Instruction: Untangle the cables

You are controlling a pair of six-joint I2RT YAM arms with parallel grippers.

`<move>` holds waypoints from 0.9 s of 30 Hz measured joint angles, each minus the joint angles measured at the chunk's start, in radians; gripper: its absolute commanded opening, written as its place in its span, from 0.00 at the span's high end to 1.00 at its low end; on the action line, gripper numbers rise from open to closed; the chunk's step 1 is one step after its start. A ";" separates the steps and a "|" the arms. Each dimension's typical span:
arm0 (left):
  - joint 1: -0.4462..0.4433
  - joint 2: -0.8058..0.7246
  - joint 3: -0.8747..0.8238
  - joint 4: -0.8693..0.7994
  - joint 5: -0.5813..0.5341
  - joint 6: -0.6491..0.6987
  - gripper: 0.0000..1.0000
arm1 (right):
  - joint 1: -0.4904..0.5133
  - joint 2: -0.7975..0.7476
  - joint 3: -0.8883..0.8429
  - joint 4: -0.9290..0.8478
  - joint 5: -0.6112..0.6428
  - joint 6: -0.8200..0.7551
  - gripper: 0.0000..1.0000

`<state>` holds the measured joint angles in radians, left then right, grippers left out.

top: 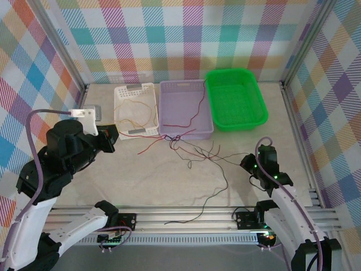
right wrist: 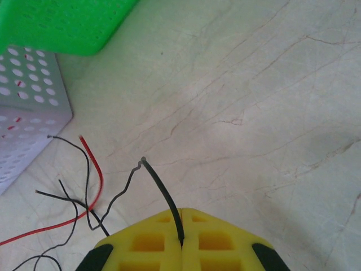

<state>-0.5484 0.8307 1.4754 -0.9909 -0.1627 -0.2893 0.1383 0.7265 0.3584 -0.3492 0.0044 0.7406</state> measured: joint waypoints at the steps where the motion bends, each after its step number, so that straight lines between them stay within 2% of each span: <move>1: 0.000 0.002 -0.006 0.001 0.006 -0.002 1.00 | 0.000 0.008 0.009 -0.006 -0.005 -0.008 0.82; 3: 0.000 0.007 -0.015 0.005 0.022 -0.008 1.00 | 0.000 0.015 0.018 0.002 -0.047 -0.025 0.55; 4: 0.000 0.010 -0.023 0.012 0.034 -0.013 1.00 | 0.000 0.016 0.019 0.021 -0.085 -0.035 0.47; 6: 0.000 0.014 -0.045 0.035 0.064 -0.029 1.00 | 0.003 0.024 0.022 0.067 -0.167 -0.055 0.35; 8: 0.000 0.022 -0.071 0.060 0.096 -0.046 1.00 | 0.028 0.040 0.041 0.103 -0.230 -0.079 0.28; 12: 0.000 0.048 -0.126 0.110 0.173 -0.092 1.00 | 0.166 0.076 0.122 0.168 -0.288 -0.156 0.22; 16: 0.000 0.089 -0.147 0.145 0.234 -0.124 1.00 | 0.365 0.143 0.225 0.246 -0.277 -0.271 0.21; 18: 0.000 0.097 -0.151 0.159 0.255 -0.138 1.00 | 0.429 0.189 0.261 0.286 -0.271 -0.318 0.20; 27: -0.001 0.093 -0.161 0.195 0.313 -0.183 1.00 | 0.576 0.435 0.312 0.456 -0.197 -0.475 0.21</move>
<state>-0.5495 0.9237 1.3144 -0.7963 0.1501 -0.4728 0.7139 1.1618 0.6708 0.1070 -0.1925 0.2661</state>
